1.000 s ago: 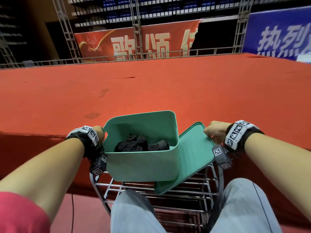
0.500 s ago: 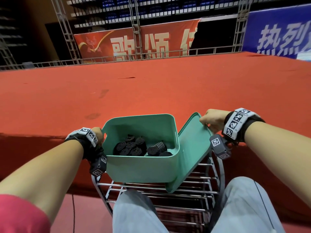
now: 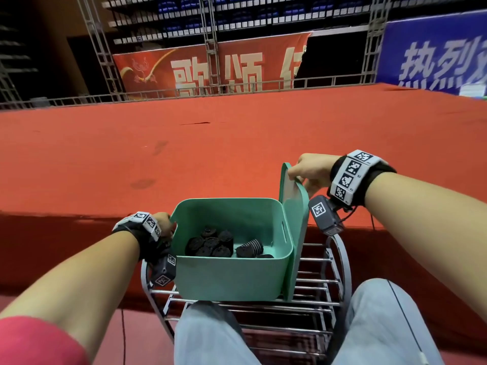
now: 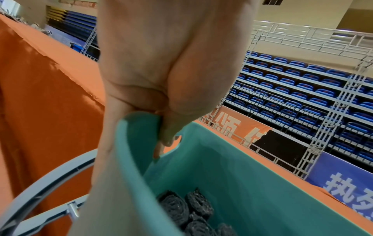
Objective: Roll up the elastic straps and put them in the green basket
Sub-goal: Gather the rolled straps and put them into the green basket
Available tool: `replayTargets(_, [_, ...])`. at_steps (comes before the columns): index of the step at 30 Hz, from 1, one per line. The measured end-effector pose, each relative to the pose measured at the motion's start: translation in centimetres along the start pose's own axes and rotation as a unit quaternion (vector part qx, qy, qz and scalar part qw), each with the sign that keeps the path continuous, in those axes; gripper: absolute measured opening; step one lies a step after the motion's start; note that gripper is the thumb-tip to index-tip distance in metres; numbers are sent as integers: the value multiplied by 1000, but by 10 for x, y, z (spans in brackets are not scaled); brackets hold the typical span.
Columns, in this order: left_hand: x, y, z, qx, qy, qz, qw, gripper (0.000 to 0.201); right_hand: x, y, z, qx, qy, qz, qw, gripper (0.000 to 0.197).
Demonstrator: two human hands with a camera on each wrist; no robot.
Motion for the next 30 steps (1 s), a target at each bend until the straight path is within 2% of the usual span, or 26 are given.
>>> replayTargets(3, [-11, -3, 8, -1, -7, -9, 1000, 27, 5, 2, -11, 11, -7, 16, 1000, 13])
replayTargets(8, [-20, 1, 28, -21, -31, -2, 999, 27, 2, -2, -22, 12, 4, 5, 1000, 15])
replayTargets(10, [-20, 3, 36, -29, -39, 5, 999, 29, -1, -3, -26, 10, 21, 8, 1000, 15])
replayTargets(13, [-19, 9, 45, -15, -75, -24, 997, 30, -5, -5, -31, 8, 28, 15, 999, 15])
replayTargets(15, [-8, 15, 61, -13, -77, -8, 997, 34, -7, -6, -31, 8, 16, 17, 1000, 16])
replayTargets(17, [9, 18, 88, -51, -27, 45, 997, 44, -11, -8, -30, 8, 9, 15, 1000, 19])
replayTargets(19, [20, 31, 127, -124, 41, 62, 989, 42, -15, -8, -28, 6, -1, 17, 1000, 20])
replayTargets(21, [17, 47, 168, -187, 123, 24, 974, 32, -16, -7, -26, 10, -17, 20, 1000, 20])
replayTargets(23, [6, 65, 205, -213, 239, -64, 945, 33, -16, -3, -24, 15, -33, 25, 999, 20])
replayTargets(25, [-10, 83, 234, -211, 323, -168, 907, 41, -17, 0, -23, 24, -44, 24, 998, 18])
replayTargets(27, [-24, 99, 257, -211, 352, -258, 875, 42, -16, 2, -20, 31, -51, 20, 998, 20])
replayTargets(30, [-31, 115, 274, -221, 351, -309, 856, 39, -15, 4, -16, 39, -62, 7, 997, 16])
Point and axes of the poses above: each hand's wrist, its own y-axis away from the middle knuckle, its own x-axis out of the back of the hand, z = x × y, the point moved 8 cm from there along -y, towards the middle knuckle, and after that the axes turned 3 degrees about -z, right-handed, at the moved point
